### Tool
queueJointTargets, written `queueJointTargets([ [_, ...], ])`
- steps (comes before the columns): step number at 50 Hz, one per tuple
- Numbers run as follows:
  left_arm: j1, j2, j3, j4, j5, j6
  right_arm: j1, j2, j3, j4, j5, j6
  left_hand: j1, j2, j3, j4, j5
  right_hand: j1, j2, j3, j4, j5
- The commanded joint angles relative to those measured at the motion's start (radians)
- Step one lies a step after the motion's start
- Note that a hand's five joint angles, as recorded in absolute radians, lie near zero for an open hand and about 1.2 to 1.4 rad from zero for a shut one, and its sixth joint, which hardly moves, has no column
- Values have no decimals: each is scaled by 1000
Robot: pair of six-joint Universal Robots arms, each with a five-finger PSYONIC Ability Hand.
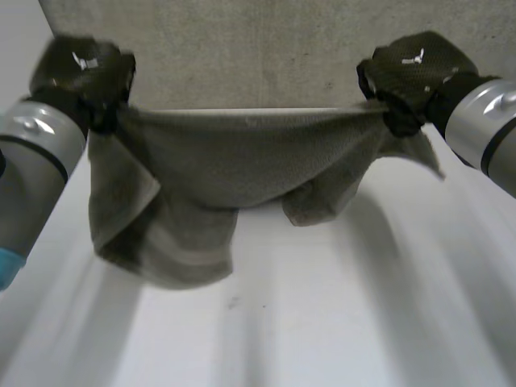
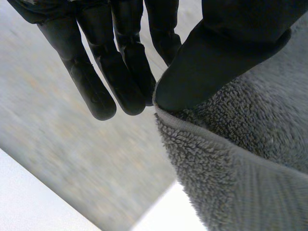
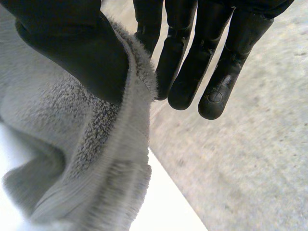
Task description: Fold the towel.
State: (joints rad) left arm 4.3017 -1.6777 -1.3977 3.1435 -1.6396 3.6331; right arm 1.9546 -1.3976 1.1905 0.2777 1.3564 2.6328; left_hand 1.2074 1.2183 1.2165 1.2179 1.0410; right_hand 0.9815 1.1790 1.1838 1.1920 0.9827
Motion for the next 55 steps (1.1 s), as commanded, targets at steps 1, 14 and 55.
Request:
queueJointTargets([
  [1,-7,-106,-21,-284,3,19,49,92,32,187,122,-268,189,178,180,178,181,415,217,213,204,239],
  [14,-2,-333,114,-180,15,88,86,435,-279,163,185,-324,189,178,180,178,181,415,217,213,204,239],
  [55,113,-301,-368,478,405,39,23,324,240,-270,17,-212,189,178,180,178,181,415,217,213,204,239],
])
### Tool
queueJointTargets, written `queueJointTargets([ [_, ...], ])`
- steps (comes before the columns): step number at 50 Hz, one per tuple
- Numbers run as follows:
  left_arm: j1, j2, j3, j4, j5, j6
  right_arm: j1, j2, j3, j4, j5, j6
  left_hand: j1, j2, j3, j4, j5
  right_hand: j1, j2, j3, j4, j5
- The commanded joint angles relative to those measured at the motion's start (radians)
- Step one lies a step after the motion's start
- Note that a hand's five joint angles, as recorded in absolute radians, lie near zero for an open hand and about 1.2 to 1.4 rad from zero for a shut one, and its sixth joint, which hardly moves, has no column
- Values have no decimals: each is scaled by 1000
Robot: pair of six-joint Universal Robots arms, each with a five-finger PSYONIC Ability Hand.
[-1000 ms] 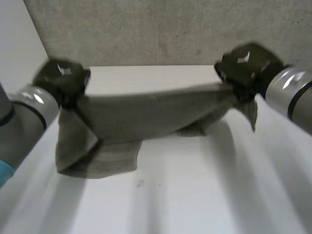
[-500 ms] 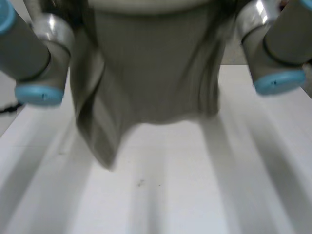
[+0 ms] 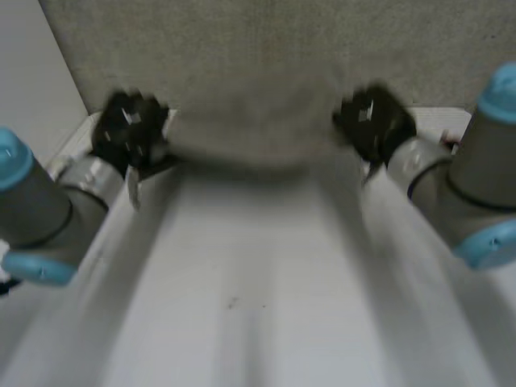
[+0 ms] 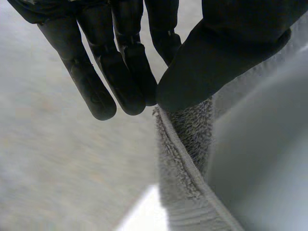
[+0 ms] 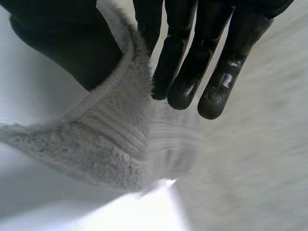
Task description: Fold the towel.
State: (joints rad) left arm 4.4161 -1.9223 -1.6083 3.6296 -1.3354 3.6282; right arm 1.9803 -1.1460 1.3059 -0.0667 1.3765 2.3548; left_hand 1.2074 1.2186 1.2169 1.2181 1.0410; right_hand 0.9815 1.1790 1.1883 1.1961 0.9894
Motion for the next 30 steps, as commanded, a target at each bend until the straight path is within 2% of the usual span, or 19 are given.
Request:
queueJointTargets([
  [1,0,-70,-172,-23,102,58,-12,71,139,74,-4,86,189,178,179,178,181,415,217,208,200,232],
  [4,0,-78,-176,-45,102,63,-18,57,164,76,-1,138,189,178,179,178,181,415,217,208,200,232],
  [6,3,-84,-174,-74,99,64,-24,45,174,76,-4,164,-12,-23,-22,-23,-20,415,217,208,200,232],
  [7,3,-84,-174,-74,99,64,-24,45,174,76,-4,164,-13,-24,-23,-24,-21,415,217,208,200,232],
  [9,8,-87,-174,-83,96,63,-40,15,188,76,-1,201,-200,-212,-210,-211,-209,415,217,208,200,232],
  [12,17,-87,-174,-86,96,56,-83,-112,234,76,-27,352,-257,-268,-266,-267,-265,415,217,208,200,232],
  [15,22,-87,-176,-86,96,53,-100,-141,246,76,-44,408,-307,-318,-316,-318,-315,415,217,208,200,232],
  [19,26,-95,-177,-83,84,40,-168,-201,289,74,-106,546,-327,-339,-337,-338,-336,415,217,208,200,232],
  [22,26,-112,-177,-78,45,21,-214,-213,299,74,-125,586,-327,-339,-337,-338,-336,415,217,208,200,232],
  [27,45,-118,-186,-77,-86,14,-270,-213,308,76,-125,600,-330,-342,-340,-341,-339,415,217,208,200,232],
  [30,51,-113,-193,-77,-111,14,-279,-213,319,76,-126,597,-342,-353,-352,-353,-350,415,217,208,200,232],
])
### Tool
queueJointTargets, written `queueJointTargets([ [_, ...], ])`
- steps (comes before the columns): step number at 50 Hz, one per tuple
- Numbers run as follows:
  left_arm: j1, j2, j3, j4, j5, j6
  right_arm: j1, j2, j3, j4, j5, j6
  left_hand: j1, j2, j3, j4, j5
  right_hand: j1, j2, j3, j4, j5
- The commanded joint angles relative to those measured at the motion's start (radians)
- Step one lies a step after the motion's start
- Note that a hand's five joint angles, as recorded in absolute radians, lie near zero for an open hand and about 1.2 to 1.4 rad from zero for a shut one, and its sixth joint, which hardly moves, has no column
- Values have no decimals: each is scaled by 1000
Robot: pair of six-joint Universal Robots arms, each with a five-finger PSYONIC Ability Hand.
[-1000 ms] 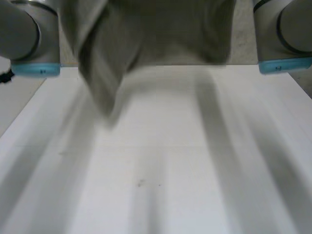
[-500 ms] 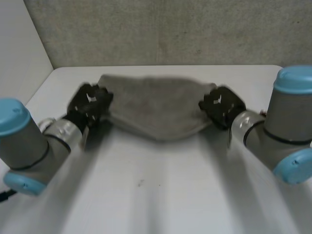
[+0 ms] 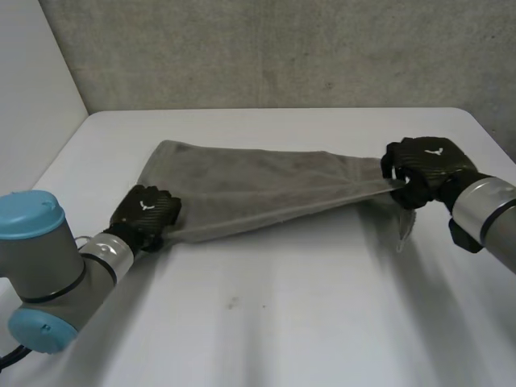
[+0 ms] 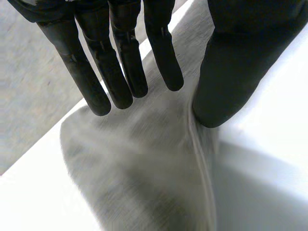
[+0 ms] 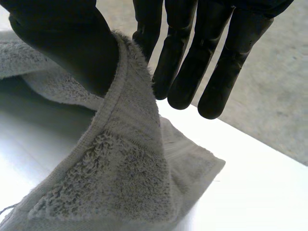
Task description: Fold the towel.
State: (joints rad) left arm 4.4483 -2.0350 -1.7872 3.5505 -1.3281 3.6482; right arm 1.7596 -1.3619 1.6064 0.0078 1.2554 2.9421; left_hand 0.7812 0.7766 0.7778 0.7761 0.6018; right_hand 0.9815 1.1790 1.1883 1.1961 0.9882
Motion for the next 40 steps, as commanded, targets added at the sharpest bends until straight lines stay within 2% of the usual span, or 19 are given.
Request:
queueJointTargets([
  [1,25,4,-17,2,-135,-7,-58,3,18,1,-5,9,84,89,87,89,89,415,217,208,200,234],
  [12,42,13,-66,-9,-152,-7,-55,12,26,0,-13,2,131,136,134,136,136,415,217,208,200,234],
  [14,42,13,-70,-13,-149,-7,-54,13,27,0,-13,2,184,188,187,189,189,415,217,208,200,234],
  [16,42,15,-78,-33,-146,-7,-52,15,29,0,-14,0,435,440,438,440,440,415,217,208,200,234],
  [17,42,15,-78,-33,-146,-7,-51,15,30,-2,-14,0,436,441,440,441,441,415,217,208,200,234],
  [18,42,19,-80,-50,-146,-5,-51,15,30,-2,-14,0,613,618,617,618,618,415,217,208,200,234],
  [22,46,56,-81,-90,-148,-7,-49,10,14,11,-11,-35,615,620,618,620,620,415,217,208,200,234],
  [26,71,183,-74,-191,-146,-4,-46,-10,-5,72,-10,-139,615,620,618,620,620,415,217,208,200,234],
  [27,71,184,-74,-191,-146,-3,-46,-32,-28,122,-2,-212,615,620,618,620,620,415,217,208,200,234],
  [28,88,256,-64,-234,-146,-3,-45,-64,-54,188,7,-292,615,620,618,620,620,415,217,208,200,234],
  [29,104,342,-51,-278,-143,-3,-45,-65,-54,189,7,-293,615,620,618,620,620,415,217,208,200,234],
  [30,105,343,-51,-279,-143,-3,-46,-100,-77,257,9,-372,615,620,618,620,620,415,217,208,200,234],
  [31,118,419,-31,-324,-143,0,-51,-126,-101,327,13,-450,615,620,618,620,620,415,217,208,200,234],
  [32,124,490,-8,-372,-142,1,-51,-126,-102,328,13,-451,615,620,618,620,620,415,217,208,200,234],
  [33,125,490,-8,-372,-141,1,-54,-147,-133,403,18,-525,615,620,618,620,620,415,217,208,200,234],
  [34,125,548,18,-427,-141,4,-54,-148,-134,403,18,-526,615,620,618,620,620,415,217,208,200,234],
  [35,125,549,19,-427,-141,4,-55,-164,-175,472,25,-584,615,620,618,620,620,415,217,208,200,234],
  [36,118,596,44,-496,-141,9,-57,-186,-216,524,35,-618,615,620,618,620,620,415,217,208,200,234],
  [40,118,683,126,-707,-140,12,-55,-244,-296,537,49,-595,615,620,618,620,620,415,217,208,200,234],
])
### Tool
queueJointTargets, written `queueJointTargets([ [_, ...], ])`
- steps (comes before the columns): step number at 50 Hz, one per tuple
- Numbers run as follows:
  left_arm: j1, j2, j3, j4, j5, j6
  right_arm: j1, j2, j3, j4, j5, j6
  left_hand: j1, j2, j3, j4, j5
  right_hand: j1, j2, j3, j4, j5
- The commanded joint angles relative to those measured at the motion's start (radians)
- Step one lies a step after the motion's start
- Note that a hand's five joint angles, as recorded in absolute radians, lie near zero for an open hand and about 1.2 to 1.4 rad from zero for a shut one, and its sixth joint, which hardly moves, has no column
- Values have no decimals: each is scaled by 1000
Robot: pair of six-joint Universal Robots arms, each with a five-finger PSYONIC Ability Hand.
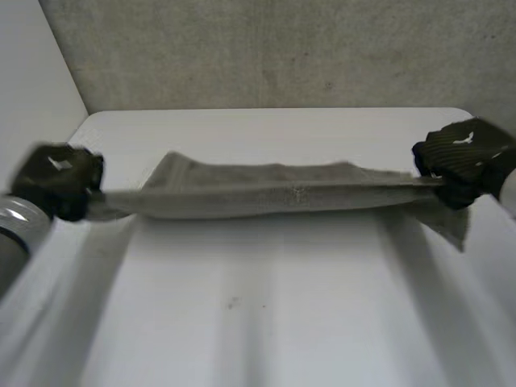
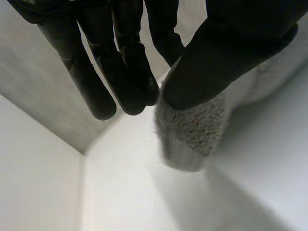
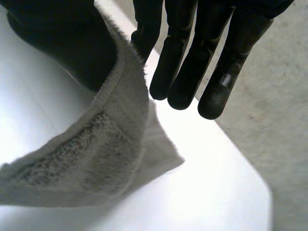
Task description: Fold the towel.
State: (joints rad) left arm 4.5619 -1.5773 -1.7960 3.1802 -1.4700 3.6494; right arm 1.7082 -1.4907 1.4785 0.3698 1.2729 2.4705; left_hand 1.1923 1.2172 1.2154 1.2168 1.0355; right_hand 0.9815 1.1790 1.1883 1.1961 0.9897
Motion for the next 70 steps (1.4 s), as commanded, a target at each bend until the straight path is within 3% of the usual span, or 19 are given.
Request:
queueJointTargets([
  [1,5,226,135,-338,2,11,-2,-137,-188,152,34,-95,204,179,181,180,186,415,217,208,200,232],
  [4,0,224,176,-406,0,18,2,-148,-187,132,37,-70,204,179,181,180,186,415,217,208,200,232],
  [9,0,183,191,-396,0,41,2,-105,-132,179,43,-114,204,179,181,180,186,415,217,208,200,232],
  [13,-10,4,187,-391,-7,78,7,-13,-98,222,53,-192,204,179,181,180,186,415,217,208,200,232],
  [20,-58,-302,277,-387,-21,121,40,243,-150,227,199,-317,204,179,181,180,186,415,217,208,200,232],
  [24,-99,-453,482,-385,-65,112,77,342,-262,212,270,-317,204,179,181,180,186,415,217,208,200,232],
  [30,-118,-506,782,-319,-93,60,131,409,-527,-52,306,-304,204,179,181,180,186,415,217,208,200,232],
  [32,-127,-503,979,-208,-92,-44,133,405,-578,-169,307,-292,204,179,181,180,186,415,217,208,200,232],
  [34,-129,-497,1056,-128,-96,-114,139,376,-610,-436,306,-234,204,179,181,180,186,415,217,208,200,232],
  [35,-130,-483,1110,-41,-101,-191,139,376,-610,-437,306,-234,204,179,181,180,186,415,217,208,200,232],
  [36,-130,-483,1110,-40,-101,-192,139,339,-589,-571,303,-194,204,179,181,180,186,415,217,208,200,232],
  [37,-130,-456,1116,51,-107,-271,137,296,-545,-691,300,-152,204,179,181,180,186,415,217,208,200,232],
  [38,-130,-455,1116,52,-107,-272,137,296,-544,-692,299,-151,204,179,181,180,186,415,217,208,200,232],
  [40,-130,-383,1063,208,-121,-388,136,254,-492,-789,299,-108,204,179,181,180,186,415,217,208,200,232],
  [43,-124,-334,968,311,-112,-419,137,201,-403,-862,273,-65,204,179,181,180,186,415,217,208,200,232],
  [48,-113,-310,806,323,-104,-410,128,188,-319,-731,152,-59,204,179,181,180,186,415,217,208,200,232],
  [56,-93,-303,458,326,-99,-407,123,253,-242,-484,79,-67,204,179,181,180,186,415,217,208,200,232],
  [63,-78,-351,237,366,-53,-380,122,372,-111,-436,23,-70,204,179,181,180,186,415,217,208,200,232],
  [70,-35,-391,75,415,-44,-250,120,506,-12,-436,-24,-71,204,179,181,180,186,415,217,208,200,232],
])
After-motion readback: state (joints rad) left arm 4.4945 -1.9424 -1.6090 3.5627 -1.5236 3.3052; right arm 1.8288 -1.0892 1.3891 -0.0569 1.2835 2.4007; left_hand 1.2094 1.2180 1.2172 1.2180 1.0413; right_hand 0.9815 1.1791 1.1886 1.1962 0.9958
